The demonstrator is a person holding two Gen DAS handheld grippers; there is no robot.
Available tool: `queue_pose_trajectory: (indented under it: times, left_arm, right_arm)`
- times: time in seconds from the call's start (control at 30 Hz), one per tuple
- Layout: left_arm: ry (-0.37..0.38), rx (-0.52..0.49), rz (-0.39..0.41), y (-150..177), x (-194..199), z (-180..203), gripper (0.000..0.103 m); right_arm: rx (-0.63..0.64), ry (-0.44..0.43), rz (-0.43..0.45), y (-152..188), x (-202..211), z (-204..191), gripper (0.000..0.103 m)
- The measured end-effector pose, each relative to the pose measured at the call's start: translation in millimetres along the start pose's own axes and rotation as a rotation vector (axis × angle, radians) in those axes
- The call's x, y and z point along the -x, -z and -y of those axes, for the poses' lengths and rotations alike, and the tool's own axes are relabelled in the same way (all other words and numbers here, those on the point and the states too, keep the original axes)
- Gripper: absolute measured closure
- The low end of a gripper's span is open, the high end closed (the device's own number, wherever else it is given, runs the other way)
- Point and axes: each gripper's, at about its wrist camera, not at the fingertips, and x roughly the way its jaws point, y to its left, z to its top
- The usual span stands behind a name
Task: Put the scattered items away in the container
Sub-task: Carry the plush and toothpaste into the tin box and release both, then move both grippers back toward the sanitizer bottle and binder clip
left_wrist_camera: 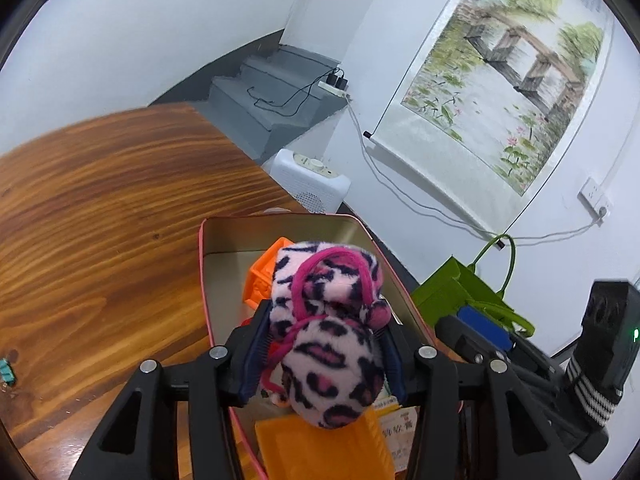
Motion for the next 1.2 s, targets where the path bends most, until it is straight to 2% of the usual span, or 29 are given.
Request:
queue_pose_trajectory:
  times: [0.1, 0.37, 0.4, 0.43, 0.47, 0.57, 0.73, 0.8, 0.9, 1.07, 1.2]
  left_arm:
    - [0.013, 0.011, 0.004, -1, -1, -2, 0.045]
    - [-0.007, 0.013, 0.031, -1, 15, -8, 0.045]
    - [-0.017, 0.021, 0.033, 1, 18, -13, 0.042]
    - [-0.028, 0.032, 0.036, 1, 20, -17, 0.035]
    - [-0.037, 0.043, 0.041, 2, 22, -22, 0.031]
    - [-0.065, 0.082, 0.055, 7, 33, -40, 0.029]
    - [-0.153, 0.119, 0.074, 19, 58, -75, 0.029]
    - [-0.211, 0.12, 0.08, 27, 71, -91, 0.029]
    - [-0.284, 0.144, 0.092, 41, 92, -120, 0.023]
    - [-0.351, 0.214, 0.1, 61, 121, -170, 0.023]
    - [-0.393, 0.233, 0.094, 76, 141, -208, 0.023]
  right_arm:
    - [0.003, 0.0, 0.004, 1, 1, -1, 0.035]
    - [0.028, -0.03, 0.019, 4, 6, -18, 0.031]
    - [0.039, -0.034, 0.018, 4, 6, -22, 0.031]
    - [0.05, -0.04, 0.017, 5, 6, -27, 0.031]
    - [0.06, -0.047, 0.015, 7, 6, -31, 0.031]
    - [0.081, -0.068, 0.02, 9, 8, -45, 0.03]
    - [0.132, -0.104, 0.062, 11, 19, -75, 0.023]
    - [0.156, -0.129, 0.069, 13, 21, -91, 0.023]
    - [0.203, -0.172, 0.07, 19, 21, -119, 0.023]
    - [0.301, -0.254, 0.032, 35, 12, -171, 0.022]
    - [0.338, -0.296, -0.038, 50, -4, -201, 0.021]
